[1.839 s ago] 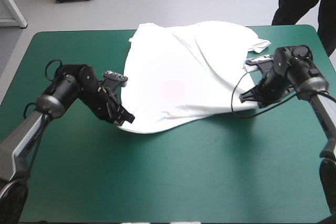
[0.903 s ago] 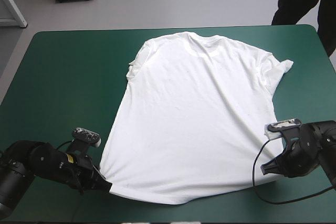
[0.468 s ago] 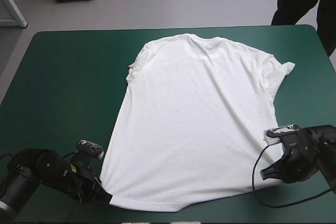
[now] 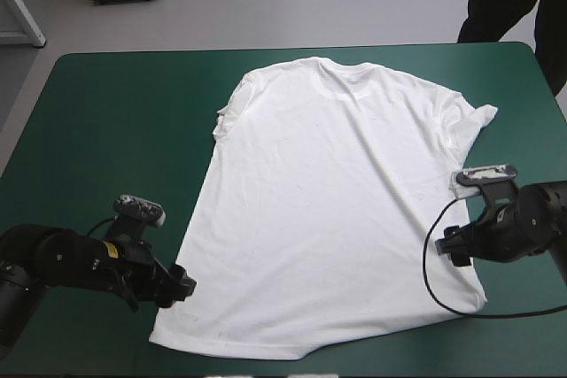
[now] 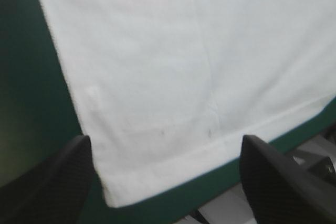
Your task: Fold the cloth
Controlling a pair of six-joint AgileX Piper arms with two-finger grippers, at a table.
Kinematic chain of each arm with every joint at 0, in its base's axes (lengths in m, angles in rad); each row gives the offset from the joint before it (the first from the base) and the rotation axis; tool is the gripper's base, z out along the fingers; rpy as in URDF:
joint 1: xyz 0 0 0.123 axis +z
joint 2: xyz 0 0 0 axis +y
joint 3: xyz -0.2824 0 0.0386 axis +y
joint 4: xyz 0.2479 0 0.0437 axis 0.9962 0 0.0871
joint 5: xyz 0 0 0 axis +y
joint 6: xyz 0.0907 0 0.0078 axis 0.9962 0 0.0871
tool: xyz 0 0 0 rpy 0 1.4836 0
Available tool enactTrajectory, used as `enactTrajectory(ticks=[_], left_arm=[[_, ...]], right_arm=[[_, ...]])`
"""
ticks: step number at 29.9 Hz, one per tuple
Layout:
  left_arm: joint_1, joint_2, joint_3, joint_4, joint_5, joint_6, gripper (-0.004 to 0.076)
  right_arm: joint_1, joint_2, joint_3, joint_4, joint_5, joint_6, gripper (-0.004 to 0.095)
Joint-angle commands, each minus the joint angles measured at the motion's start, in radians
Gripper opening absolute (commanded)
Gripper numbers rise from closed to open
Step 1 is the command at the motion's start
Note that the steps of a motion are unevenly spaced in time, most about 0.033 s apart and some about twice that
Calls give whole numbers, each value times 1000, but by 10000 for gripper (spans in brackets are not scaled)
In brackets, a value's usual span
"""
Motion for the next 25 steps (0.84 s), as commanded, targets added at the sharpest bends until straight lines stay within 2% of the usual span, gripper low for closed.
enactTrajectory(ticks=[1, 5, 12, 21, 25], left_arm=[[-1, 53, -144, 44, -25, -13, 548], [0, 224, -249, 58, -71, 5, 502], [32, 490, -379, 29, -225, 35, 501], [109, 753, -611, 21, -220, 60, 496], [109, 841, -689, 21, -203, 71, 479]], right_arm=[[1, 44, -135, -47, -36, 10, 742], [1, 193, -224, -58, -57, 16, 720], [1, 415, -347, -36, -67, 16, 717], [-6, 485, -373, -33, -131, 17, 716], [-41, 499, -375, 10, -147, 20, 716]])
